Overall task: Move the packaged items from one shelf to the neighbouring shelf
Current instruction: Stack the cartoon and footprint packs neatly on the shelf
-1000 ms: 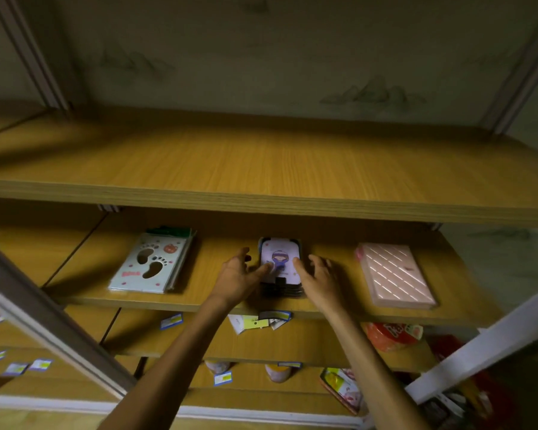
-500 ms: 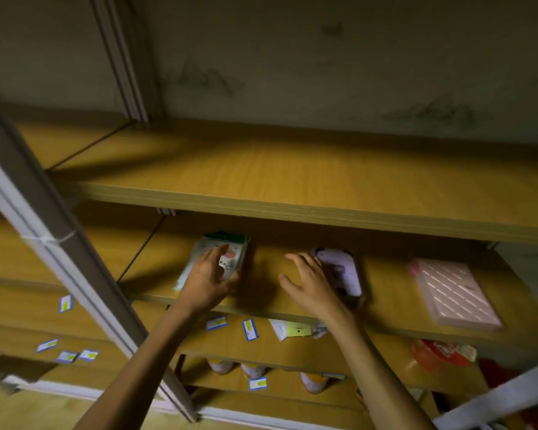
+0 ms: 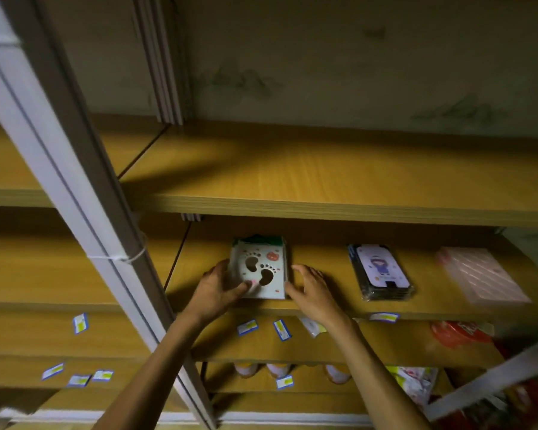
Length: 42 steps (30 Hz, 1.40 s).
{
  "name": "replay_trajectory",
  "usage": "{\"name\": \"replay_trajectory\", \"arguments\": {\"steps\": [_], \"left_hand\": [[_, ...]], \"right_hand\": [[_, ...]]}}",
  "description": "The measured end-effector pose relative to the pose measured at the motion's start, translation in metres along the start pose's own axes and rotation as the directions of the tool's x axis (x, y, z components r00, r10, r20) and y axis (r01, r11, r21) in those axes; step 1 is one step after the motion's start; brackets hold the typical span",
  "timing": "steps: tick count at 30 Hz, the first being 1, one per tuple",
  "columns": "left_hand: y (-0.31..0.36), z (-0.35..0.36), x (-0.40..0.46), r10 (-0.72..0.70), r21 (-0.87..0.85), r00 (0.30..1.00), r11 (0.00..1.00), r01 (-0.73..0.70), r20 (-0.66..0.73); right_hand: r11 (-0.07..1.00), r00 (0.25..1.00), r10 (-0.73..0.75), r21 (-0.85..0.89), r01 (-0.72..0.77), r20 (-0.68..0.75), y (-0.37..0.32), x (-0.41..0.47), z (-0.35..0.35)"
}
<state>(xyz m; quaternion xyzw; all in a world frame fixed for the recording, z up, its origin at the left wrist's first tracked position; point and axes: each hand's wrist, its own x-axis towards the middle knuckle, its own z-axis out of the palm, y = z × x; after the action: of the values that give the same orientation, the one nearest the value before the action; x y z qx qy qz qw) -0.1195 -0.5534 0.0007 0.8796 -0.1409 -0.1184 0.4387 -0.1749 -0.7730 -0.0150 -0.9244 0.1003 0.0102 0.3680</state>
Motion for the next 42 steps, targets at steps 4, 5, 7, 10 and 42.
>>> {"name": "replay_trajectory", "arguments": {"steps": [4,5,7,10,42], "left_hand": [[-0.004,0.003,0.005,-0.034,-0.058,0.995,0.998,0.039,0.093],[-0.006,0.006,0.007,-0.047,-0.059,0.994,0.997,0.053,0.103],[-0.001,0.012,0.009,-0.058,-0.034,0.994,0.998,0.061,0.094],[0.002,0.021,0.016,-0.072,-0.044,0.997,0.996,0.072,0.014],[0.003,0.052,0.03,-0.219,-0.511,0.976,0.836,0.198,0.018]], "right_hand": [[0.984,0.987,0.145,0.098,-0.151,0.061,-0.011,0.004,0.011],[0.98,0.984,0.166,0.098,-0.173,0.071,-0.013,0.005,0.013],[0.976,0.98,0.185,0.107,-0.192,0.073,-0.017,0.008,0.017],[0.964,0.98,0.18,0.183,-0.192,0.082,-0.02,0.012,0.022],[0.788,0.981,0.188,0.588,-0.183,0.054,-0.012,0.016,0.029]]}}
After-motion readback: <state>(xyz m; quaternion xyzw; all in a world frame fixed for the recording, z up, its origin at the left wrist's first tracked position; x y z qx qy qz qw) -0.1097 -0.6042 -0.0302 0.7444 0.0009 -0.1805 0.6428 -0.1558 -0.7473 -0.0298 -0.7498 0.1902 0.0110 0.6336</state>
